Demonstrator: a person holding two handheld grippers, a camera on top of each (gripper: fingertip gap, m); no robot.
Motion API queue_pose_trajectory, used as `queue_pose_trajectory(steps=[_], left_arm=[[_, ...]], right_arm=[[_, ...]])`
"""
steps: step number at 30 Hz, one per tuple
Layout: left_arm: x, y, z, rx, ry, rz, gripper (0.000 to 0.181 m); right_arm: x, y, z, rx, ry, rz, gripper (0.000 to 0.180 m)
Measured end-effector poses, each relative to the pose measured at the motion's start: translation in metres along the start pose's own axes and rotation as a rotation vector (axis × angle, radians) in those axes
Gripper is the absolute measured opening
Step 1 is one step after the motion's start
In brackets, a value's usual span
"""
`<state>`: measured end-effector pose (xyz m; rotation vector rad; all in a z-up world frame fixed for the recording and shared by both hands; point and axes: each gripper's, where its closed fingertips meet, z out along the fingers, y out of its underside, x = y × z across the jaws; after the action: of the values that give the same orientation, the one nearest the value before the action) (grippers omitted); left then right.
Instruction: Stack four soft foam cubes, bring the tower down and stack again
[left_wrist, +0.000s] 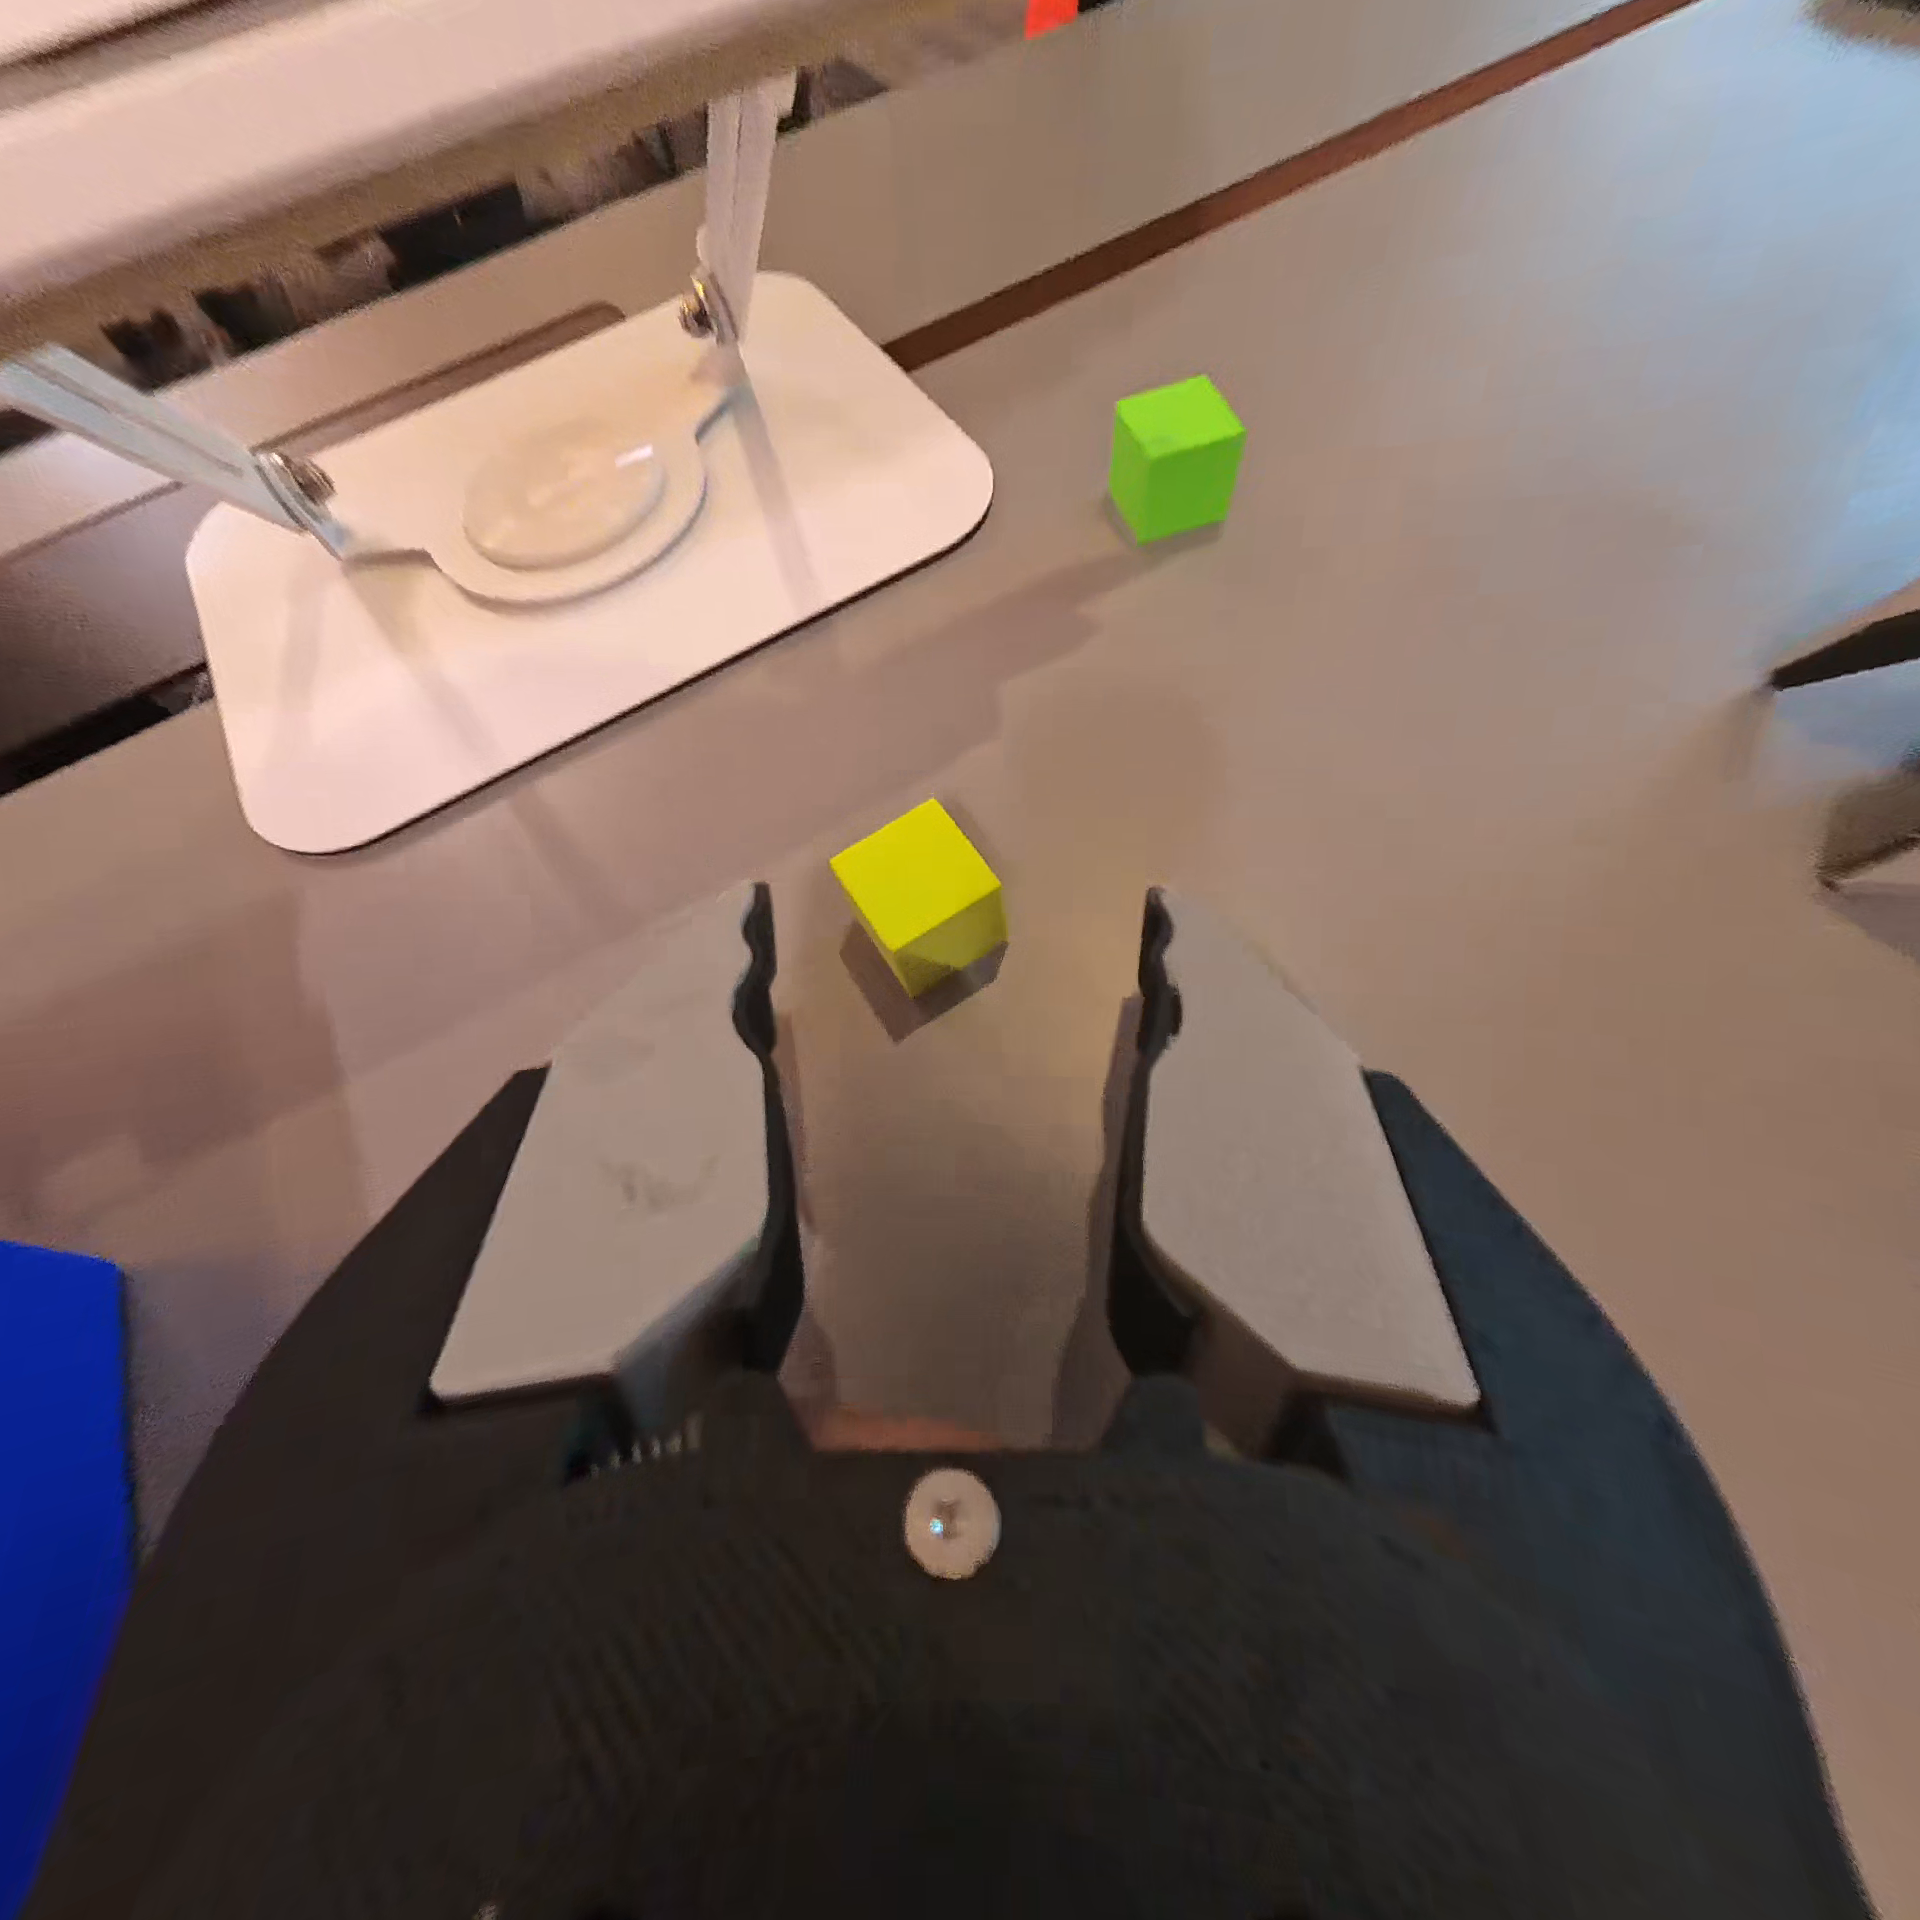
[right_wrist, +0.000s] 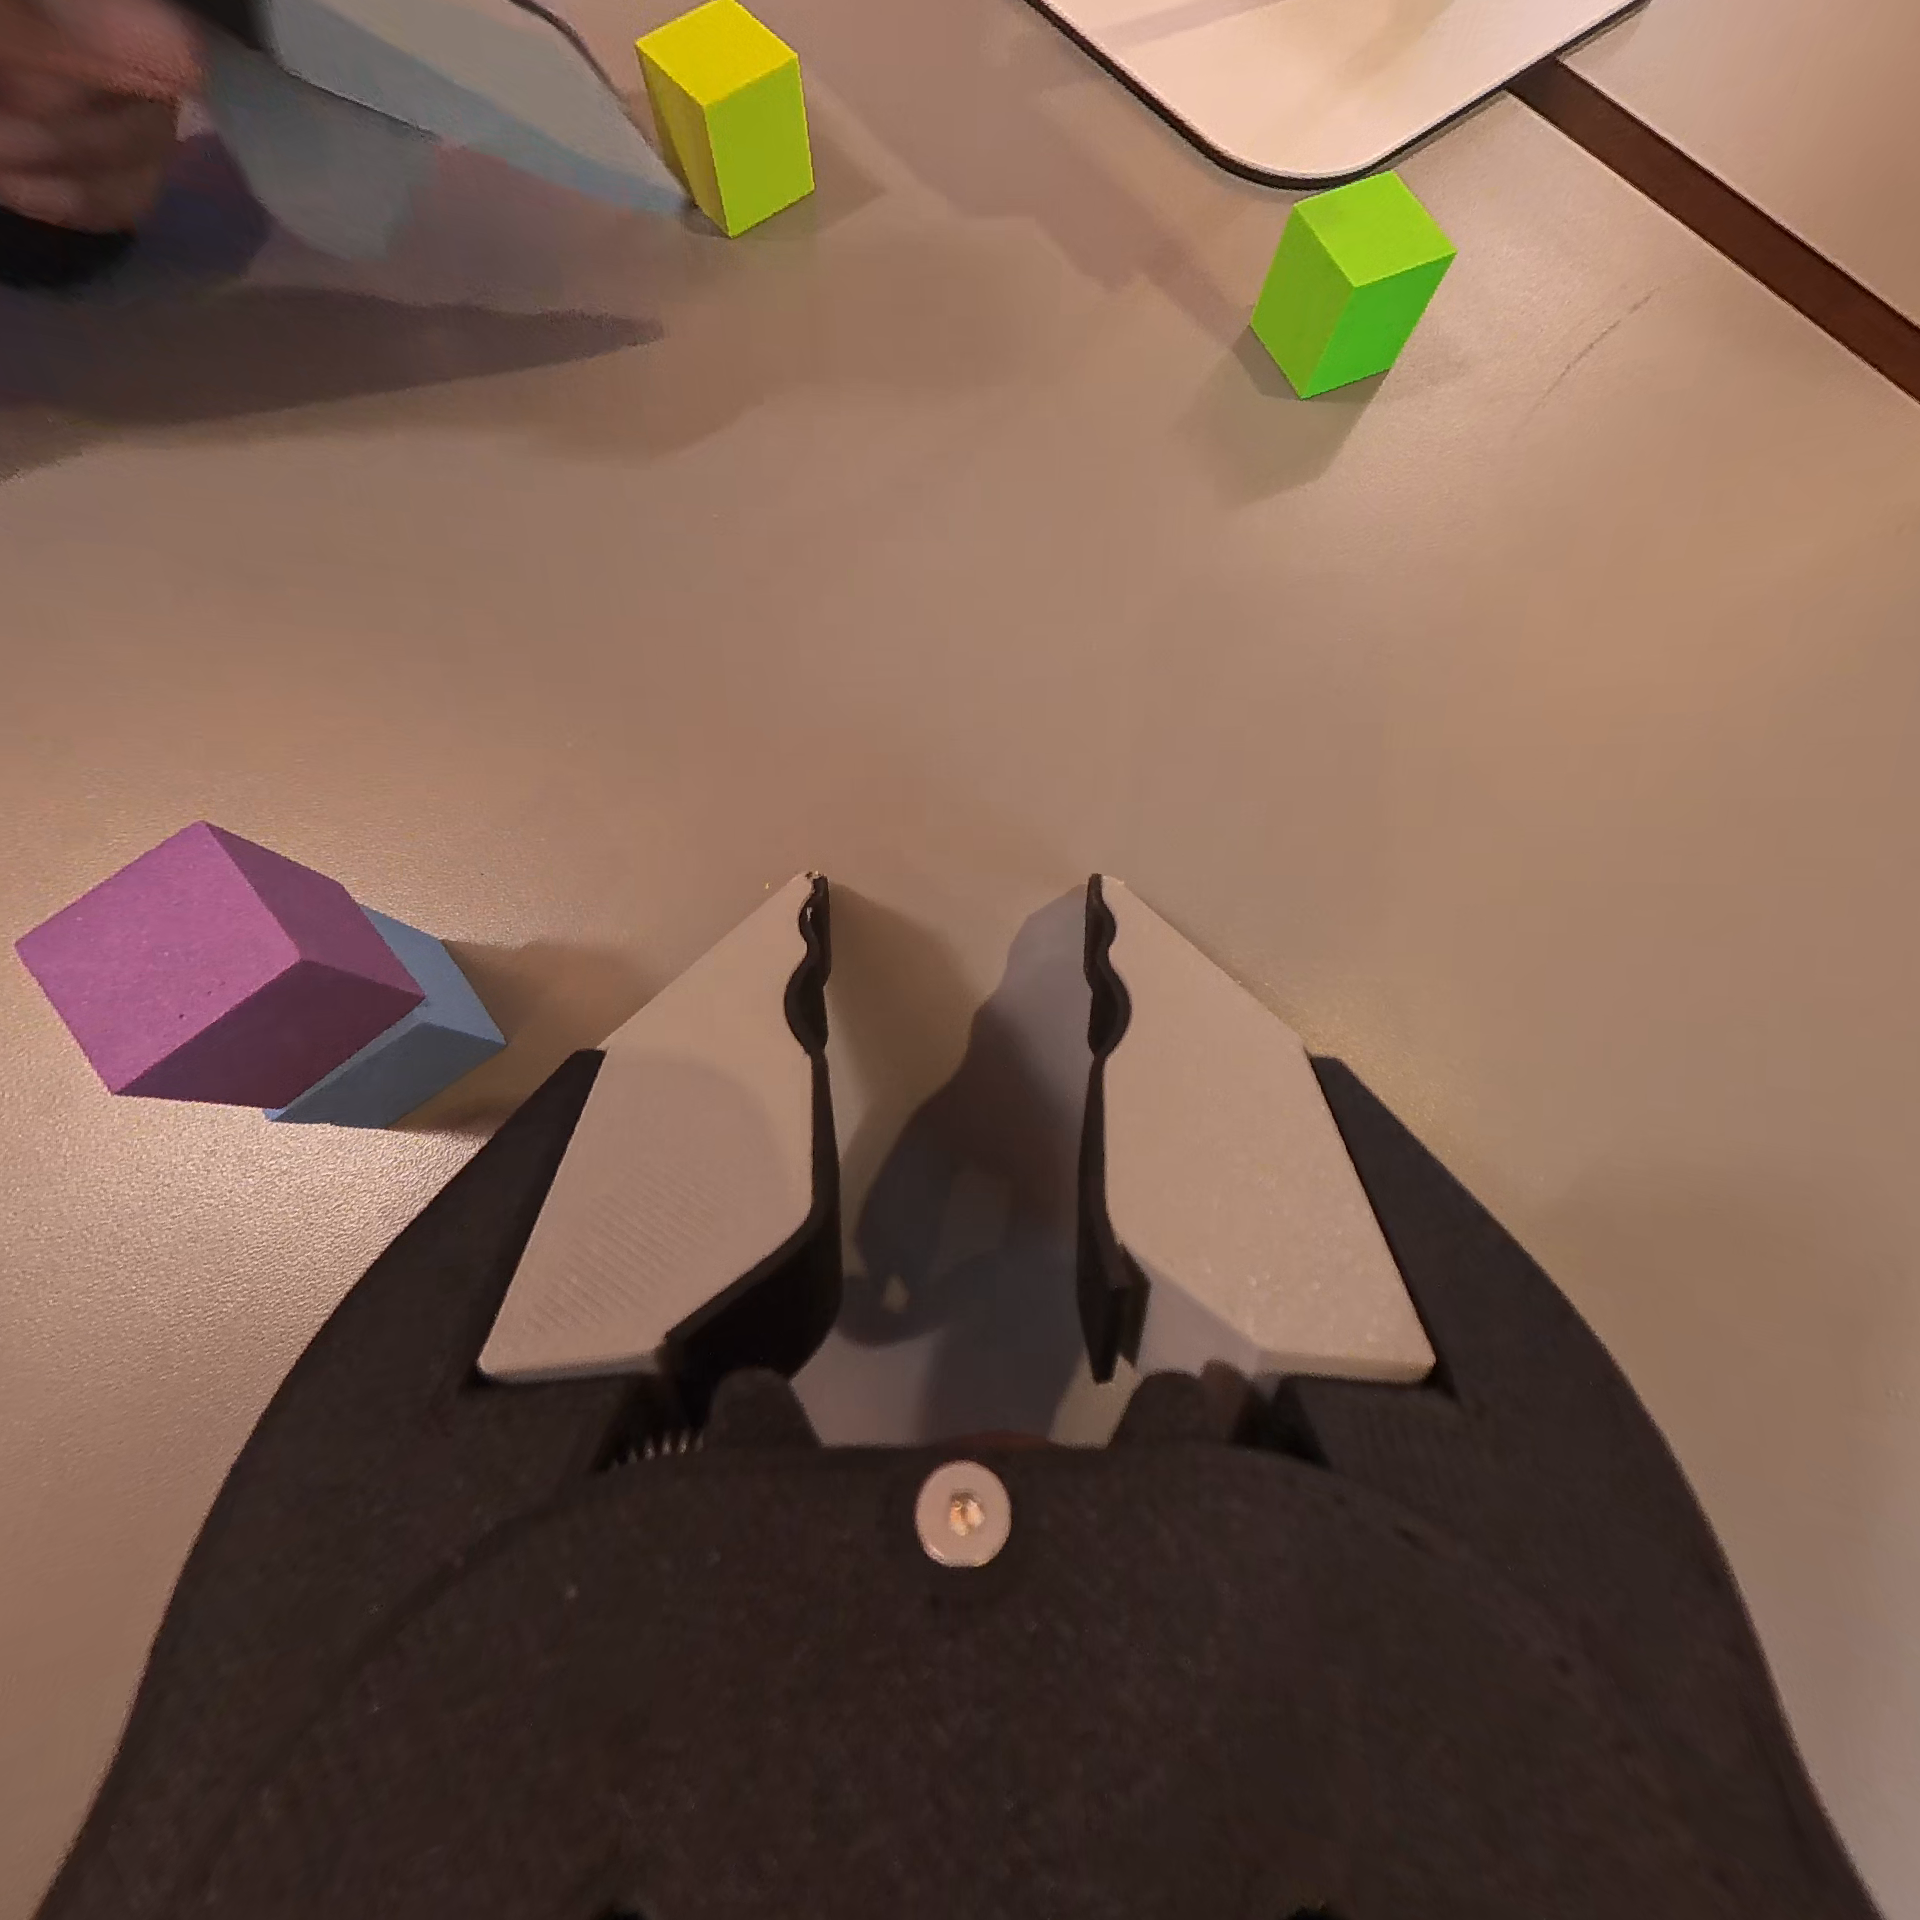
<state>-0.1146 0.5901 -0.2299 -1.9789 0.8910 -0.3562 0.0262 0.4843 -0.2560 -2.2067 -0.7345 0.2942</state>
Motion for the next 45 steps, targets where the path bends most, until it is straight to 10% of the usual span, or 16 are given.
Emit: queue_pose_trajectory(steps=[7, 24, 45], left_arm=[[-0.003, 0.010, 0.028, -0.148, -0.011, -0.026, 0.037], [0.177, -0.022, -0.105, 0.157, 0.753, 0.449, 0.035], [0.208, -0.008, -0.106, 0.071, 0.982, 0.814, 0.035]], right_arm=[[0.000, 0.000, 0.000, 0.000, -0.001, 0.001, 0.047], [0.000, 0.000, 0.000, 0.000, 0.000, 0.000, 0.047], [-0.001, -0.001, 0.001, 0.000, -0.004, -0.001, 0.048]])
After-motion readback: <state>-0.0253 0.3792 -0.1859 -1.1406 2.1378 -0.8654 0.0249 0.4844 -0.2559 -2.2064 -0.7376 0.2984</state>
